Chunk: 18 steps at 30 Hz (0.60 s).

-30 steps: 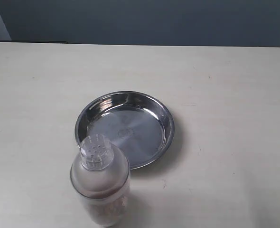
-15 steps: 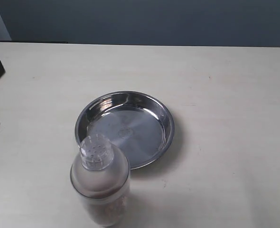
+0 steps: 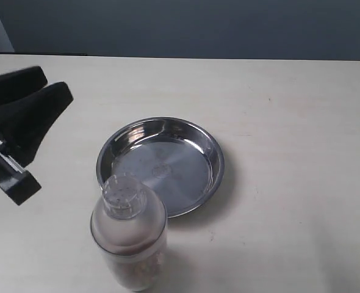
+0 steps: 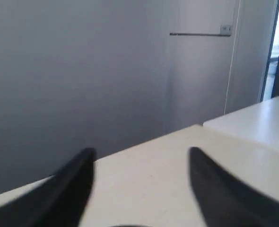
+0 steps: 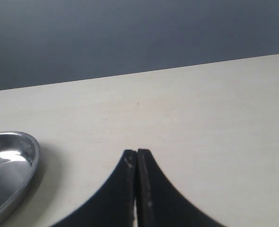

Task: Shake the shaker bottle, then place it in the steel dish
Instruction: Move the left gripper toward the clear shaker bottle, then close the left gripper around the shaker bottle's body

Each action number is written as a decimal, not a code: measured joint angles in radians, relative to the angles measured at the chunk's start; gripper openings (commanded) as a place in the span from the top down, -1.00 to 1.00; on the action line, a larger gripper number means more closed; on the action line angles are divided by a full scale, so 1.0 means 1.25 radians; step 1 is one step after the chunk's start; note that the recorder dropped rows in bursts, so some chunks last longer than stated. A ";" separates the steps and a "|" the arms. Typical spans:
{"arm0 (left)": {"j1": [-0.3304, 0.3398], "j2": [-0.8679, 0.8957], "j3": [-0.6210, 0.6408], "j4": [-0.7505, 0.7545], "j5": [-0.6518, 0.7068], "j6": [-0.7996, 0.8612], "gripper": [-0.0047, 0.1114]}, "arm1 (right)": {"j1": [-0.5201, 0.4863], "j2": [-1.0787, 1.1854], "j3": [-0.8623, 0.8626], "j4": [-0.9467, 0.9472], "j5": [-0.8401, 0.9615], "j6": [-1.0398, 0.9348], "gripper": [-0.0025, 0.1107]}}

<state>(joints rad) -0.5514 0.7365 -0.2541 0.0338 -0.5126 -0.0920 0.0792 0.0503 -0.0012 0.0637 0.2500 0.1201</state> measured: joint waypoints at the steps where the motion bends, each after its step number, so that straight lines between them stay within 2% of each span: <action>1: 0.000 0.007 0.000 0.007 -0.028 -0.013 -0.89 | 0.000 0.000 0.000 0.000 0.000 0.000 0.97; 4: 0.000 0.042 0.000 0.048 -0.083 -0.052 -0.89 | 0.000 0.000 0.000 0.000 0.000 0.000 0.97; 9: 0.000 0.112 0.000 0.224 -0.210 -0.201 -0.89 | 0.000 0.000 0.000 0.000 0.000 0.000 0.97; 13: 0.000 0.164 0.000 0.320 -0.237 -0.271 -0.90 | 0.000 0.000 0.000 0.000 0.000 0.000 0.97; 18: 0.000 0.202 0.000 0.372 -0.254 -0.301 -0.90 | 0.000 0.000 0.000 0.000 0.000 0.000 0.97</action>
<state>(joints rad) -0.5514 0.9886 -0.2541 0.4993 -0.8301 -0.4680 0.0792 0.0503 -0.0012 0.0637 0.2500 0.1201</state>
